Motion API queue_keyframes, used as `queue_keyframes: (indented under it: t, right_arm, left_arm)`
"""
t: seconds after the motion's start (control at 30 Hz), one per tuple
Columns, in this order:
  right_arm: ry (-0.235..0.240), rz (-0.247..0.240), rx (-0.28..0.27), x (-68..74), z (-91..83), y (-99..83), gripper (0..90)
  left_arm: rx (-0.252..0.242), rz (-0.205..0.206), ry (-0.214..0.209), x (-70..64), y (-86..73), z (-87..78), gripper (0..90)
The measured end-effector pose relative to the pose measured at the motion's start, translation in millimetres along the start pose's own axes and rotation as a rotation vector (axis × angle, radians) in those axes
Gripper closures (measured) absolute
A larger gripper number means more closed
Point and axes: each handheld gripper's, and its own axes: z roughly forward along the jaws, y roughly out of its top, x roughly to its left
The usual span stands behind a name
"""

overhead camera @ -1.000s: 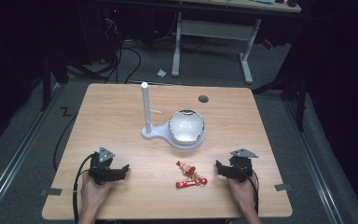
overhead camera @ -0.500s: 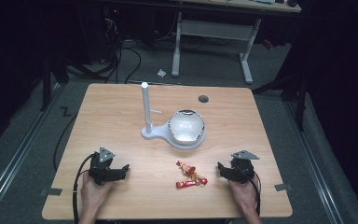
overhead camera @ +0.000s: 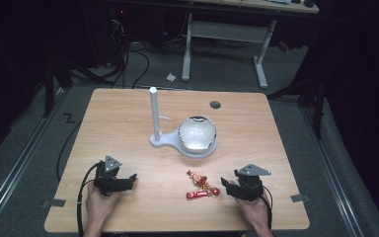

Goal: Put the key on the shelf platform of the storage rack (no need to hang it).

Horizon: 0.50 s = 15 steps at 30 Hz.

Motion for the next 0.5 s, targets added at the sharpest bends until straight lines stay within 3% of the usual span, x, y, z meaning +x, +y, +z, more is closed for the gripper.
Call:
queue_keyframes:
  t: [0.27,0.5]
  right_arm:
    - [0.086,-0.058,0.018,21.6,7.9,7.4,36.6]
    - [0.138,-0.075,0.03,33.2,17.2,11.8,35.9]
  left_arm:
    - [0.0,-0.004,0.002,-0.2,0.0,0.0,13.9]
    - [0.0,-0.005,0.003,-0.2,0.0,0.1,13.9]
